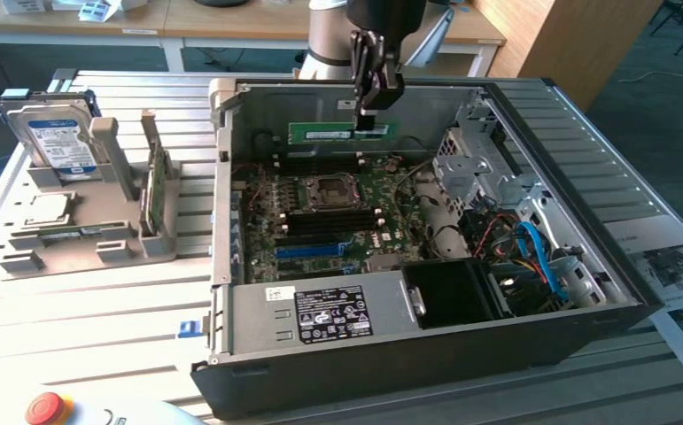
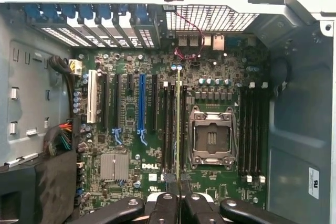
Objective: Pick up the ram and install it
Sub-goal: 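Insert the ram into the slot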
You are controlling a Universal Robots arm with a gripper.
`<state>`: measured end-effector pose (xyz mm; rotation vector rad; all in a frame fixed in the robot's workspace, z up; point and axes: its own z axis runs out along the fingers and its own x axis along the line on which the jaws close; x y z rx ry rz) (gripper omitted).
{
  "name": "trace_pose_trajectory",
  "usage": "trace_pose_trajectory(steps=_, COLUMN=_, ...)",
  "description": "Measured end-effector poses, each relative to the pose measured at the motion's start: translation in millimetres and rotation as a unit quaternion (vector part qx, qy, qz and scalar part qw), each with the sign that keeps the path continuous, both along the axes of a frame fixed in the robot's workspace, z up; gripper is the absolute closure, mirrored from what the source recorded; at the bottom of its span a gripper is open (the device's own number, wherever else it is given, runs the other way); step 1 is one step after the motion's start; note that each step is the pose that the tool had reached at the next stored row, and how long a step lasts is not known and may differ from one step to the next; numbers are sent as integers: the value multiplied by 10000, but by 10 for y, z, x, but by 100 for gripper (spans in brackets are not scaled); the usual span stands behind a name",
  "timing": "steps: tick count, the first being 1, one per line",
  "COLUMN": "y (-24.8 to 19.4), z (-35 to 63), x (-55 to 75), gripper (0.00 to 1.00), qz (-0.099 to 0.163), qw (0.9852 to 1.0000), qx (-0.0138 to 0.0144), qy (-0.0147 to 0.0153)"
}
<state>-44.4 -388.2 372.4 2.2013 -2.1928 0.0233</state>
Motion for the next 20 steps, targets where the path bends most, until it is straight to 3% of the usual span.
trace_pose_trajectory(steps=20, y=-20, z=-251, x=-1, gripper=88, qz=-25, qw=10000, qx=0, qy=0)
